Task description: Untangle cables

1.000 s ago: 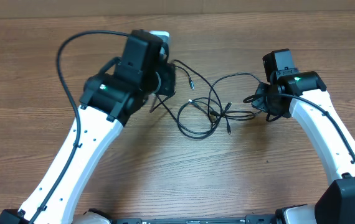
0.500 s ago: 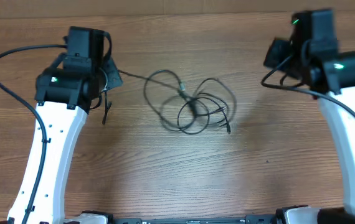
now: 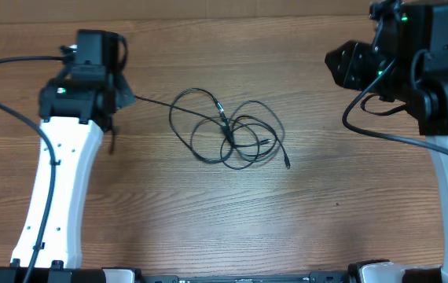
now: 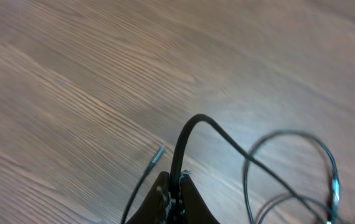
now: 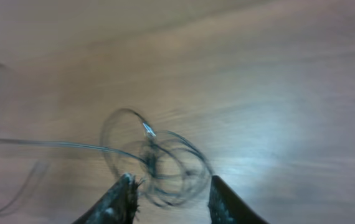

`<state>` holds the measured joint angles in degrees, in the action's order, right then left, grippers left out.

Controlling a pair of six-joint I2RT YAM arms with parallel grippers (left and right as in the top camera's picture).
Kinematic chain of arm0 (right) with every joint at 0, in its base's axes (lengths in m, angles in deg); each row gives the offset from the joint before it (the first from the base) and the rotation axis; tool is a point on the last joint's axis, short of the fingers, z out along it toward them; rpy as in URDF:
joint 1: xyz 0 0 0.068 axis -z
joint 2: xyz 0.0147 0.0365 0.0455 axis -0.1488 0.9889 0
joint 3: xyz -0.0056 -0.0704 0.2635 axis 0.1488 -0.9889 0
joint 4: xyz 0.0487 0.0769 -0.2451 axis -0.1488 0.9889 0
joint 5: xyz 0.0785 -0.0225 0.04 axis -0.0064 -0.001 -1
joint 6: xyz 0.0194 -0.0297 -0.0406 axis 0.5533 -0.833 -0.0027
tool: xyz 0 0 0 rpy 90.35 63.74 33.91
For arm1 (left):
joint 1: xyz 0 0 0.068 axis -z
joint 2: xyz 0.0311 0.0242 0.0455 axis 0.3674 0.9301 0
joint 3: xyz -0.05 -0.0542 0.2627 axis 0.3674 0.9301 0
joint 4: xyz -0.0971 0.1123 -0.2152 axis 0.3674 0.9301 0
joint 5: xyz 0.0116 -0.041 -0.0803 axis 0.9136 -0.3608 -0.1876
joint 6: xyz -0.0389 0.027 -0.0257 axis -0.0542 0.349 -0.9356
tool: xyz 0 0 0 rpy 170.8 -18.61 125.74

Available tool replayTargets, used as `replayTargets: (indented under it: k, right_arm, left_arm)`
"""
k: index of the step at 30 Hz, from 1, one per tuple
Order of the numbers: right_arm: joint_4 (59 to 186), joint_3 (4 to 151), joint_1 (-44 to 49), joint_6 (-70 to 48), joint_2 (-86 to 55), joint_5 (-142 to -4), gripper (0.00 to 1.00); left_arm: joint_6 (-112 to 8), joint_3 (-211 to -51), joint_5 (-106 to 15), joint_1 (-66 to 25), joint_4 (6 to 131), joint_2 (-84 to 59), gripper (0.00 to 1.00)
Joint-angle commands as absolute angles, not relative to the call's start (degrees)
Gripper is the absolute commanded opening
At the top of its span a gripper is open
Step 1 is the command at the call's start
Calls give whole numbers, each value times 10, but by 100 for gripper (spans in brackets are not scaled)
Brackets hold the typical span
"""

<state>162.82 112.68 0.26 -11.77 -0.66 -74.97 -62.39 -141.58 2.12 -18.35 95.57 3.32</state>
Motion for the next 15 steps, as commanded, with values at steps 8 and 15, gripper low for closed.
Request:
replayTargets:
  k: [8,15]
  right_arm:
    - [1666,1125,4,-119,3,-650,56]
    - [1671,1125,4,-119,3,-650,62]
  left_arm:
    - [-602,-1459,-114,-234,929,31,55]
    - [-498,-1459,-306,-181,934,47,78]
